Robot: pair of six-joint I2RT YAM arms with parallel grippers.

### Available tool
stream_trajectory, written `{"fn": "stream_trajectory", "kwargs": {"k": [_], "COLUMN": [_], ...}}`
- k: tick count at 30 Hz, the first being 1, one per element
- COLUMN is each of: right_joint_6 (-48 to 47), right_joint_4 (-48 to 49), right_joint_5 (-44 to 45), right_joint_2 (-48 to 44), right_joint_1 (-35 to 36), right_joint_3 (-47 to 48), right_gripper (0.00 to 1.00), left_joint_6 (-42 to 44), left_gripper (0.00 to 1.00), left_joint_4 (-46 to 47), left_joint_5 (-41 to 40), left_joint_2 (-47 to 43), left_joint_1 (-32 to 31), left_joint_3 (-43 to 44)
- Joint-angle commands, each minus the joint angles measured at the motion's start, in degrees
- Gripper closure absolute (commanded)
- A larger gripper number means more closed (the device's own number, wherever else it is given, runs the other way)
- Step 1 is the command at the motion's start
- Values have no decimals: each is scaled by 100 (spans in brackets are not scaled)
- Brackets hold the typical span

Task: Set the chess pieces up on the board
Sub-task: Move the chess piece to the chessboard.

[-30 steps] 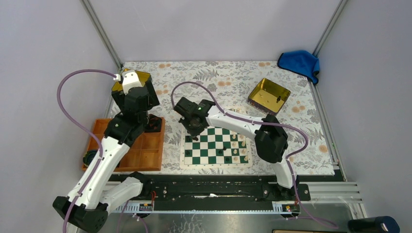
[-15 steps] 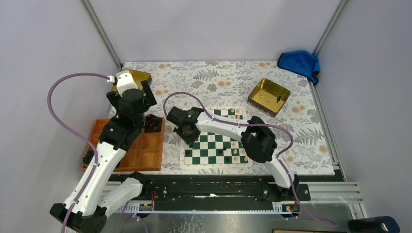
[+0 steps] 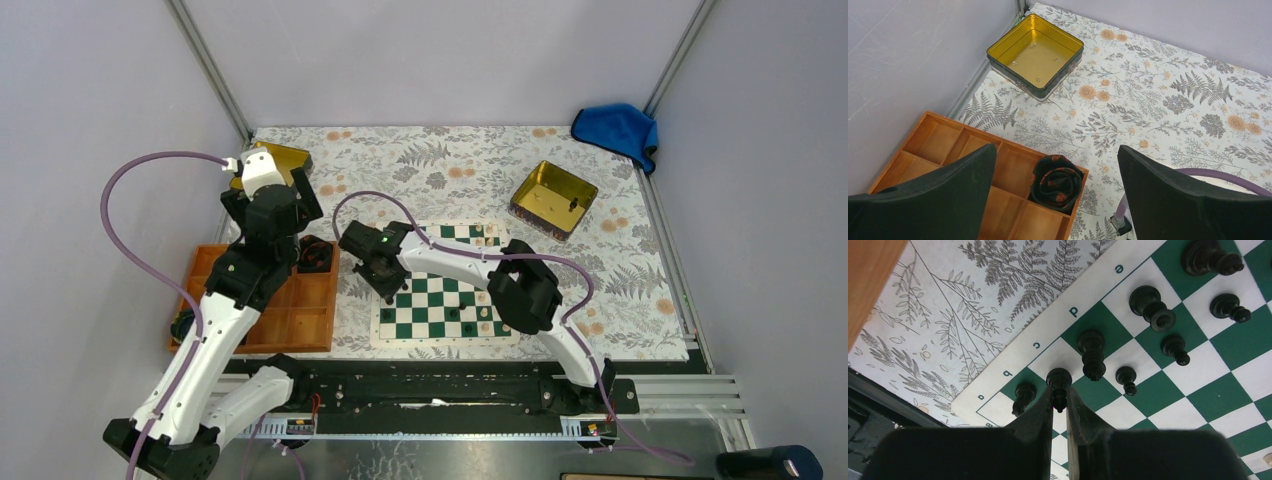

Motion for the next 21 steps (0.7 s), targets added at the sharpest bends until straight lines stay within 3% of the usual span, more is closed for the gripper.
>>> {"fn": "stream_trajectory", "kwargs": {"k": [1, 13, 16, 21], "right_joint_6": [-116, -137, -138, -127], "right_joint_4": [-26, -94, -84, -31], "right_joint_5": [-97, -119, -109, -158], "right_joint_2": [64, 183, 167, 121], "right_joint_1": [65, 74, 74, 74], "right_joint_3": [369, 441, 397, 289], "right_gripper": [100, 99, 92, 70], "left_joint_6": [-52, -52, -58, -60], "left_gripper": [1, 1, 1, 1], "left_joint_4": [194, 218, 214, 223], "left_joint_5": [-122, -113, -95, -86], "left_joint_2": [-68, -65, -60, -60], "left_joint_1": [-22, -33, -33, -41], "left_joint_3": [-52, -79, -94, -97]}}
